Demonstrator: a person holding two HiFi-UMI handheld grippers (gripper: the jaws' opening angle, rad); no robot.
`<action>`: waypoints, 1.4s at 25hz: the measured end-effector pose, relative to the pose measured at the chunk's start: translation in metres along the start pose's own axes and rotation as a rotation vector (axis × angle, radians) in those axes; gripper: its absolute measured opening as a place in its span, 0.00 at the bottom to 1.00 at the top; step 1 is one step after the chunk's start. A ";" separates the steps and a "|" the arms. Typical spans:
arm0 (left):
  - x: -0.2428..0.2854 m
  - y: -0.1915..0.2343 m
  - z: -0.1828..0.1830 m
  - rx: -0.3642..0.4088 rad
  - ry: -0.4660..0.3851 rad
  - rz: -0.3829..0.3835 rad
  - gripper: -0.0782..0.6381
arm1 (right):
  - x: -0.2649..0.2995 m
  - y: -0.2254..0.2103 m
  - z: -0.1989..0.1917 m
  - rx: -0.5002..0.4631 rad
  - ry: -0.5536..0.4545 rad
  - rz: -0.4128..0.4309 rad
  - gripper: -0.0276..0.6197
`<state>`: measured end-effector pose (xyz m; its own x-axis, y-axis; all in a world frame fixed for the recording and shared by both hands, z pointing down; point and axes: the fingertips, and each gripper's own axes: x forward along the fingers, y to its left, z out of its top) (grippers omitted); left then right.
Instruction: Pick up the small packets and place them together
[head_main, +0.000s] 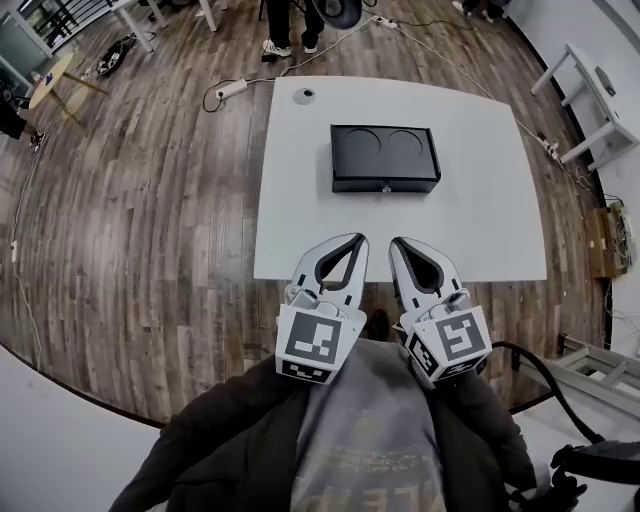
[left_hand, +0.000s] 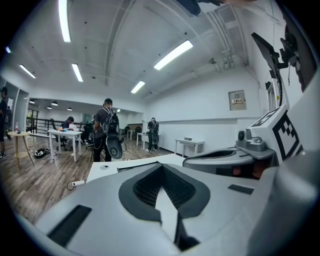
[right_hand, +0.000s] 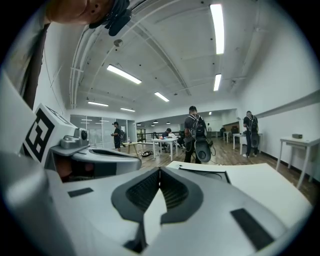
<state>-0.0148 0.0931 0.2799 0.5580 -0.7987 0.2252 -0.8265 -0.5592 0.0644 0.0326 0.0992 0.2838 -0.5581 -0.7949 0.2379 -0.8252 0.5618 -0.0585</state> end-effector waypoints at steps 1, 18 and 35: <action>-0.003 0.004 -0.002 -0.005 -0.001 -0.002 0.11 | 0.003 0.003 -0.001 -0.003 0.007 -0.008 0.05; 0.025 0.047 -0.026 -0.067 0.072 -0.001 0.11 | 0.054 -0.046 -0.034 0.052 0.117 -0.142 0.08; 0.102 0.069 -0.066 -0.086 0.282 0.005 0.11 | 0.128 -0.123 -0.131 0.218 0.355 -0.184 0.23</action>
<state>-0.0197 -0.0123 0.3711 0.5211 -0.7012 0.4867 -0.8391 -0.5253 0.1417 0.0746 -0.0417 0.4479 -0.3672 -0.7278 0.5792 -0.9282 0.3267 -0.1780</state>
